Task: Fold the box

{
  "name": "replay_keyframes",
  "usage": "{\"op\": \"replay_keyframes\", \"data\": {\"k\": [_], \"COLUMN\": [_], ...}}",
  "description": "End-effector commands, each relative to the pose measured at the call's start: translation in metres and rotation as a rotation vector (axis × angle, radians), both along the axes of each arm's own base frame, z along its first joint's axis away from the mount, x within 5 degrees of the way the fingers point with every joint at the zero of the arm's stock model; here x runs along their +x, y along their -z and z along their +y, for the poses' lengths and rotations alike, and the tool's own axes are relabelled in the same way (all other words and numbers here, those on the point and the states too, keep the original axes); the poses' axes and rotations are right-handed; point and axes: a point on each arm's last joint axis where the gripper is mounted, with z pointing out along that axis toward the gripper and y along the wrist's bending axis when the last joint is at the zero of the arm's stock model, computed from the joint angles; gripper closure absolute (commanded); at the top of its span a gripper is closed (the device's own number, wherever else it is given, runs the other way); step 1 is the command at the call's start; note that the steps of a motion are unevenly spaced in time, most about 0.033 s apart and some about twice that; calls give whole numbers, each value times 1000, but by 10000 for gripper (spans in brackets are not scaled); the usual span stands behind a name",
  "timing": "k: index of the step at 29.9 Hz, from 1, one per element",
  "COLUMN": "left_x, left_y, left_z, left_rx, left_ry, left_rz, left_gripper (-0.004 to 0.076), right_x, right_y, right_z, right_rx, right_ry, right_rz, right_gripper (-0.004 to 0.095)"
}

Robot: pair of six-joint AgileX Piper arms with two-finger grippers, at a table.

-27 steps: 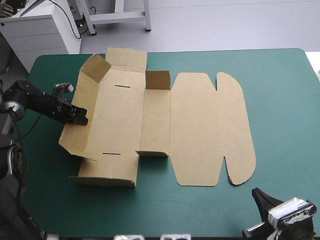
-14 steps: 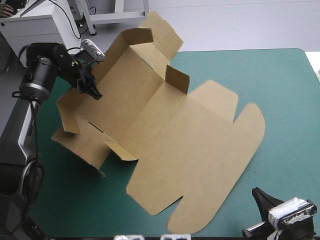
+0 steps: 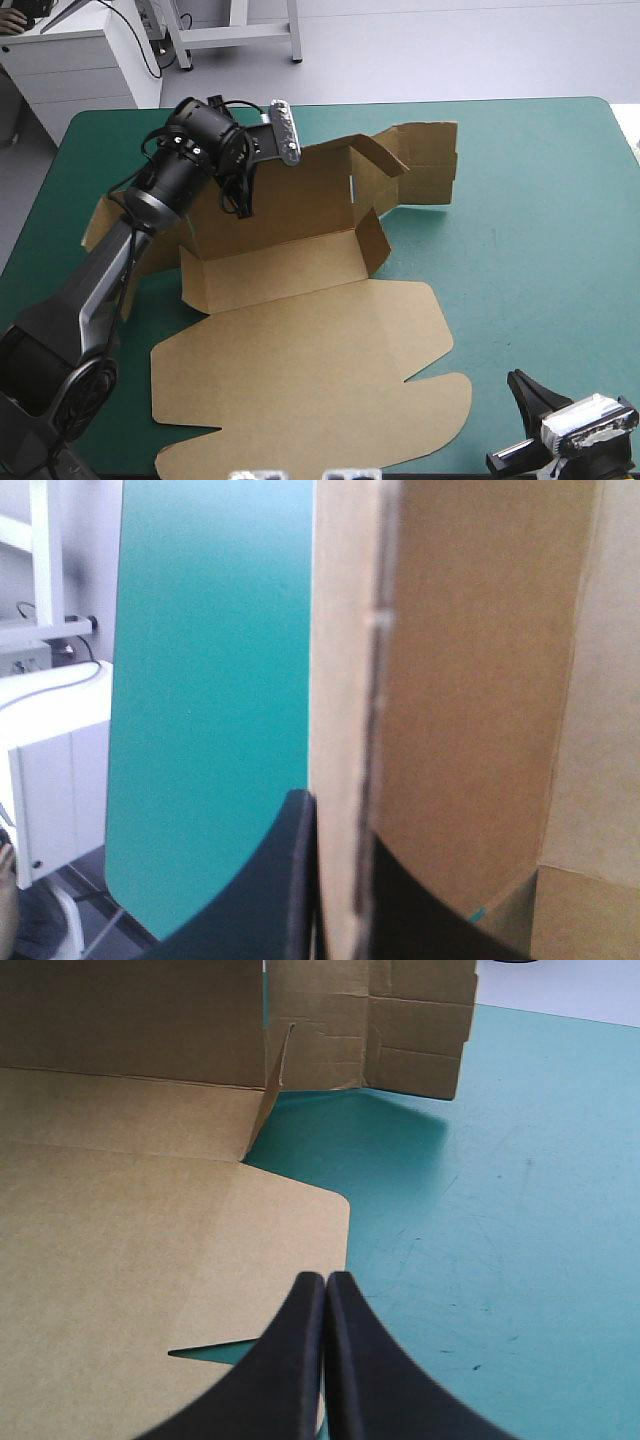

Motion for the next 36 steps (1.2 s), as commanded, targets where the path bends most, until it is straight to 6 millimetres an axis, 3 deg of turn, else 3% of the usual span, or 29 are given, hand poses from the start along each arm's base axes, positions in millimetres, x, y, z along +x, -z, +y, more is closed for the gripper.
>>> {"op": "replay_keyframes", "data": {"k": [1,8,17,23,26,31,36], "left_x": [-23,-55,-104,-106,-104,-103,-102], "left_y": [-34,-17,20,58,67,66,62], "left_z": [-13,-46,-56,-45,-44,-45,-47], "left_rx": [-25,72,129,215,228,195,202], "left_ry": [69,172,312,312,317,298,325], "left_rz": [-154,-206,-381,-437,-501,-562,-609], "left_gripper": [732,732,732,732,732,732,732], "right_x": [-3,-2,-2,-1,-1,0,15], "right_y": [-13,-15,-15,-14,-12,-11,-16], "right_z": [0,-2,-2,-5,-7,-11,-15], "right_rx": [27,34,34,66,65,61,65], "right_ry": [15,31,31,75,105,150,179], "right_rz": [-103,-135,-135,-108,-89,-78,5], "right_gripper": [928,928,928,926,926,926,923]}}
